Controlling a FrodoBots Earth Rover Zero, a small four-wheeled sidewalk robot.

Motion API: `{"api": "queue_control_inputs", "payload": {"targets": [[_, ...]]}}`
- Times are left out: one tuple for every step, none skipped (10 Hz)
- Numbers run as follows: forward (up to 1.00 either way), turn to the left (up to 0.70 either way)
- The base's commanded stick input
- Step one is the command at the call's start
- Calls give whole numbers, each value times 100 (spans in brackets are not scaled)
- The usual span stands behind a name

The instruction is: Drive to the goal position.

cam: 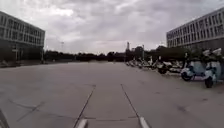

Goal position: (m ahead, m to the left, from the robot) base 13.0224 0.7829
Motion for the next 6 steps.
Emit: {"api": "queue_control_inputs", "payload": {"targets": [[70, 0], [70, 0], [70, 0], [70, 0], [70, 0], [70, 0]]}}
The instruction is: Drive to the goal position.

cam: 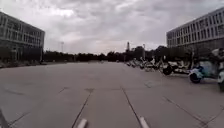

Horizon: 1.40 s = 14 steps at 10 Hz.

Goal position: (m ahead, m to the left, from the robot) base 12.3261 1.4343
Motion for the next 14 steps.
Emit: {"api": "queue_control_inputs", "payload": {"targets": [[70, 0], [70, 0], [70, 0], [70, 0], [70, 0], [70, 0], [70, 0], [70, 0], [70, 0], [70, 0], [70, 0], [70, 0], [70, 0], [70, 0]]}}
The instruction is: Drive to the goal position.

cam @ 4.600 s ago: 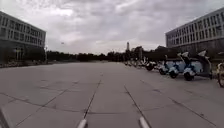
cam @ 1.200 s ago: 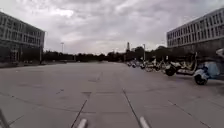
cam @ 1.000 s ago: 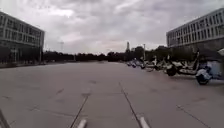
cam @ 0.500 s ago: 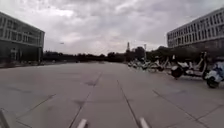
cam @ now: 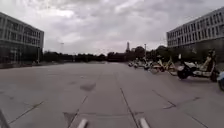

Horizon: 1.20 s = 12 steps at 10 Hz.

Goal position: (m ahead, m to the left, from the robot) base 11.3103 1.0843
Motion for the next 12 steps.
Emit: {"api": "queue_control_inputs", "payload": {"targets": [[70, 0], [70, 0], [70, 0], [70, 0], [70, 0], [70, 0], [70, 0], [70, 0], [70, 0], [70, 0], [70, 0], [70, 0]]}}
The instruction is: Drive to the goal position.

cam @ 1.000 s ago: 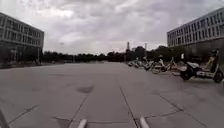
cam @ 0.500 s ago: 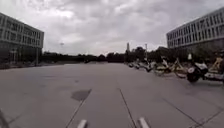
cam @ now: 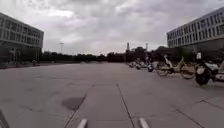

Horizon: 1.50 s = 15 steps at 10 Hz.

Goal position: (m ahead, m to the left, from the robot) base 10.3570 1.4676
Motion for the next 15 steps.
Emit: {"api": "queue_control_inputs", "payload": {"targets": [[70, 0], [70, 0], [70, 0], [70, 0], [70, 0], [70, 0], [70, 0], [70, 0], [70, 0], [70, 0], [70, 0], [70, 0], [70, 0], [70, 0], [70, 0]]}}
